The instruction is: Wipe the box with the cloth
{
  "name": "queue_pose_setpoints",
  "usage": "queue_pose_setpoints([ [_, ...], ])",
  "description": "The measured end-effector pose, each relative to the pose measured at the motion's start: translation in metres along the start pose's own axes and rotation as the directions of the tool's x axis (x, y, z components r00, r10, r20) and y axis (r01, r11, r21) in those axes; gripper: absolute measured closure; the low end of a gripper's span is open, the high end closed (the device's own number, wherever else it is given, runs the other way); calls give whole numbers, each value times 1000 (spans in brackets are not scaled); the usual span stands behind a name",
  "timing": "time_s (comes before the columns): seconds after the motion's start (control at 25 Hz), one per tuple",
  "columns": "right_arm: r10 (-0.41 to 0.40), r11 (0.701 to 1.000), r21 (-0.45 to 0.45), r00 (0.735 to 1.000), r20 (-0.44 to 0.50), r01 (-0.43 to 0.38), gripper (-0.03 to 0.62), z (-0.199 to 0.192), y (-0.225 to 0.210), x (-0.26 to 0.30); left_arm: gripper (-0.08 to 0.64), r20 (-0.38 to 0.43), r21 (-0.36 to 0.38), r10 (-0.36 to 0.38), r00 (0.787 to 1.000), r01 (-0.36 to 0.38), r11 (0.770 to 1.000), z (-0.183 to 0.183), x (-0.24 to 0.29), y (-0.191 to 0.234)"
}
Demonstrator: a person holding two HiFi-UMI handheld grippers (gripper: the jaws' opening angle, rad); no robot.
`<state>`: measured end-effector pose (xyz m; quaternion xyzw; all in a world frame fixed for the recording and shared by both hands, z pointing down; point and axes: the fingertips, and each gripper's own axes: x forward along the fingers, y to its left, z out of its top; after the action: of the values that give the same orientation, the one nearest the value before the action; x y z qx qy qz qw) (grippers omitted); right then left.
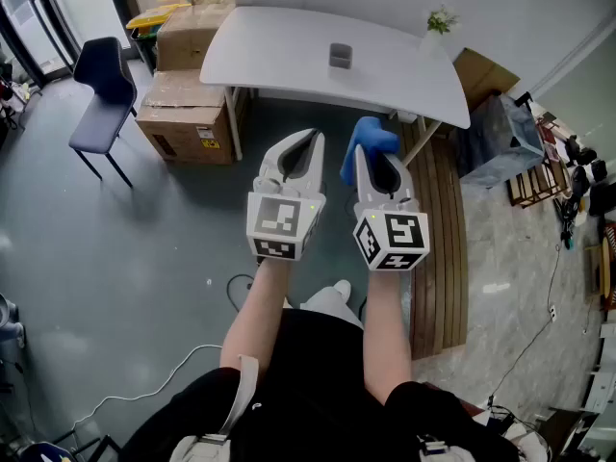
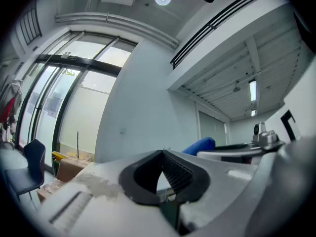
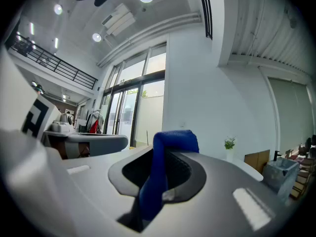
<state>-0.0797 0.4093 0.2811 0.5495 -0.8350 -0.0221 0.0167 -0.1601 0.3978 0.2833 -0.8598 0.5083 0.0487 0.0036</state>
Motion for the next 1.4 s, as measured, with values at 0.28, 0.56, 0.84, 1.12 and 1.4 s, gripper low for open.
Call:
queue_pose_setpoints([
  [0.28,-8,1000,10,999,35,8,535,5,-6,9,561,12,0,-4,1000,4,1000,3,9,5],
  [0.56,-33,999,20,998,52,32,535,17,-28,25,561,27,16,-8,1000,7,1000,15,31,16],
  [0.84,-84,996,36,994,65,82,535,16,-69,54,561,244,-53,-26,969,40,998,44,55,35],
  [1.12,-106,993,64,989,100,100,535,14,-115,114,561,225,7,-37,974,36,999,34,113,63],
  [1.4,-81,992,104,988,131,68,535,2,-150,195,561,147,63,-17,989,7,998,7,184,105],
])
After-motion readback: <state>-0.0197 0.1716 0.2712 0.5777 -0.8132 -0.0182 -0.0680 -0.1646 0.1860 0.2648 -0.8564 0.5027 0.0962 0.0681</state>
